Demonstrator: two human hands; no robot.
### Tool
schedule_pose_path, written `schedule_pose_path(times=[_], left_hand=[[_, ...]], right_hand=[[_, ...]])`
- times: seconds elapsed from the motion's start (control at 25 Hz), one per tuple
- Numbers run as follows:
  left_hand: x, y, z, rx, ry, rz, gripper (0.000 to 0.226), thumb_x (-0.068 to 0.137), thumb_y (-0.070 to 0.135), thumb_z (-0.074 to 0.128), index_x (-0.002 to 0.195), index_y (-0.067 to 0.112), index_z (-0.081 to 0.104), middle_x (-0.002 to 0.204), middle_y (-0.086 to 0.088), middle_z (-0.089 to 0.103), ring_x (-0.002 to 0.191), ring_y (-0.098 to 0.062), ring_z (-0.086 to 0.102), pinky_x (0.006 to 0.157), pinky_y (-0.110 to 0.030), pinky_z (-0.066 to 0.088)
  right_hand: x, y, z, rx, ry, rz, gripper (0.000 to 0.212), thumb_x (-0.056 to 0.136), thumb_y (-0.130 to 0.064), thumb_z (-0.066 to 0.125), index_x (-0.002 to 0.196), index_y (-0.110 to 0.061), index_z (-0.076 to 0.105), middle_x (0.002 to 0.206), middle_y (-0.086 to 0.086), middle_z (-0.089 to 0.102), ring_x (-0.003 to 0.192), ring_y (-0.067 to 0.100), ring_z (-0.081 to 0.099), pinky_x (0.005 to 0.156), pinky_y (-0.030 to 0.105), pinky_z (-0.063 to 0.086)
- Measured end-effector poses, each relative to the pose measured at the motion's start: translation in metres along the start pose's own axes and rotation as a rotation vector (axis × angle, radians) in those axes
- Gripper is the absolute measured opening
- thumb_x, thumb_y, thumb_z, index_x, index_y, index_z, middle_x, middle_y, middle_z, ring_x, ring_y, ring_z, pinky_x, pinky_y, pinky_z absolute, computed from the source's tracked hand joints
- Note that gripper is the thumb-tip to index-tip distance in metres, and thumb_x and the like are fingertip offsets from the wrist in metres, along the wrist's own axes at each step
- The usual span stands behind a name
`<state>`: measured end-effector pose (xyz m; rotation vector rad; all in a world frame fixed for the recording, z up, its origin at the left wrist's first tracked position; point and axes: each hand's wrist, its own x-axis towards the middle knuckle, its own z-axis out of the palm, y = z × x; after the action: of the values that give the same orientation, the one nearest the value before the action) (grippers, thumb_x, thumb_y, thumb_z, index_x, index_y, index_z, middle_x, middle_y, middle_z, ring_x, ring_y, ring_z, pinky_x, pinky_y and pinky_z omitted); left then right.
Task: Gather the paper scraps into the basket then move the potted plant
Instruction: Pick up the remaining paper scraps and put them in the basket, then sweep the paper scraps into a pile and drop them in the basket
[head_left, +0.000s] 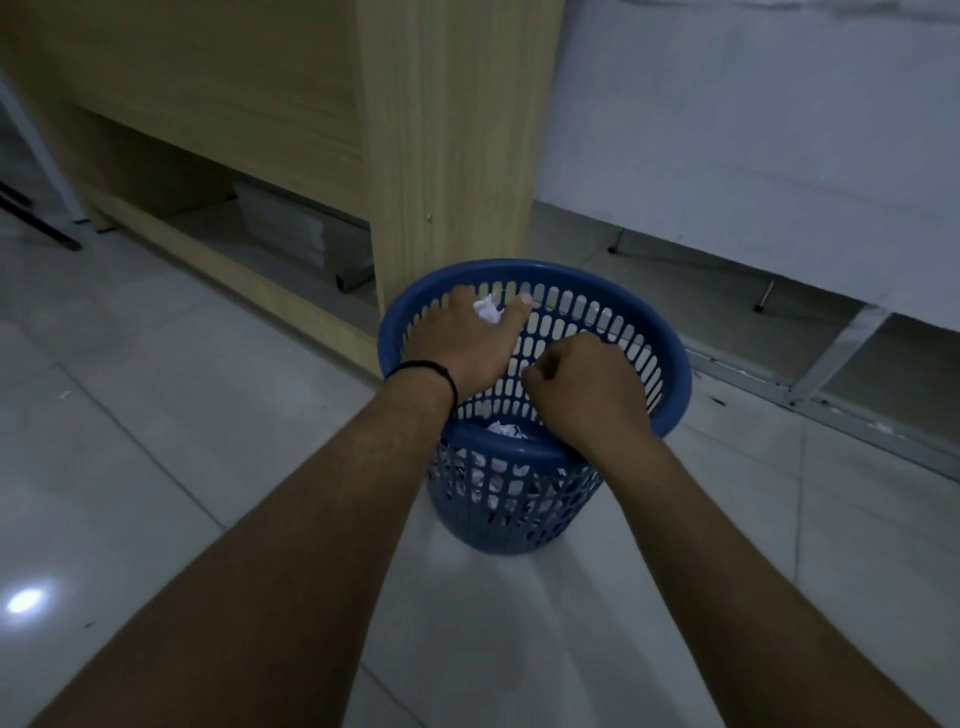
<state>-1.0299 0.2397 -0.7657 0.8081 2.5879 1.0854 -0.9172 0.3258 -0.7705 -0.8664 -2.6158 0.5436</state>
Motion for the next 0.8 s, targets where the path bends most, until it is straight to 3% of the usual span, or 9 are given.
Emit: schedule_pose_path(times=[0.12,0.24,0.4,0.52,0.68,0.8], left_hand=[[-0.006,0.002,-0.005,0.223,-0.121,0.022,0.063,0.096,0.056,0.036,0.152,0.030,0.025,0.159,-0.011,0.025,0.143,-0.029,0.027,0.117,-0.043,0.026],[-0.015,0.001,-0.008,0.330,-0.078,0.071,0.052,0.099,0.053,0.035,0.144,0.028,0.043,0.149,-0.005,0.045,0.135,-0.027,0.042,0.114,-0.047,0.030],[-0.033,-0.001,-0.007,0.381,0.194,0.126,0.038,0.096,0.053,0.042,0.118,0.030,0.064,0.117,0.001,0.067,0.119,-0.024,0.053,0.114,-0.055,0.023],[-0.047,-0.006,-0.013,0.320,0.288,0.176,0.033,0.096,0.046,0.045,0.114,0.028,0.066,0.111,0.003,0.067,0.117,-0.022,0.053,0.111,-0.046,0.025],[-0.075,-0.026,-0.027,0.331,0.386,0.212,0.030,0.095,0.041,0.047,0.116,0.027,0.063,0.117,0.000,0.063,0.121,-0.022,0.050,0.116,-0.053,0.020],[-0.099,-0.053,-0.047,0.414,0.460,0.151,0.036,0.095,0.045,0.045,0.122,0.026,0.059,0.123,-0.003,0.061,0.124,-0.024,0.048,0.115,-0.053,0.021]], right_hand=[[-0.003,0.001,0.001,-0.053,0.045,0.005,0.028,0.093,-0.029,0.057,0.070,-0.016,0.065,0.064,0.000,0.062,0.057,0.016,0.056,0.050,0.025,0.035],[-0.005,-0.002,0.001,-0.108,0.086,0.015,0.029,0.095,-0.031,0.055,0.073,-0.016,0.065,0.064,0.000,0.058,0.056,0.015,0.051,0.049,0.024,0.031],[-0.010,-0.004,0.003,-0.152,0.130,-0.015,0.031,0.095,-0.035,0.053,0.072,-0.016,0.063,0.063,-0.002,0.054,0.054,0.014,0.047,0.044,0.022,0.021],[-0.014,-0.003,0.005,-0.162,0.137,-0.051,0.032,0.095,-0.035,0.054,0.072,-0.016,0.065,0.063,-0.001,0.059,0.055,0.014,0.051,0.047,0.023,0.030],[-0.012,-0.016,0.000,-0.120,0.135,-0.082,0.035,0.096,-0.032,0.053,0.067,-0.015,0.063,0.064,0.002,0.062,0.065,0.024,0.064,0.052,0.026,0.036],[-0.024,-0.053,0.006,-0.003,0.207,-0.228,0.027,0.099,-0.033,0.052,0.104,-0.018,0.074,0.095,0.002,0.074,0.084,0.020,0.068,0.065,0.027,0.048]])
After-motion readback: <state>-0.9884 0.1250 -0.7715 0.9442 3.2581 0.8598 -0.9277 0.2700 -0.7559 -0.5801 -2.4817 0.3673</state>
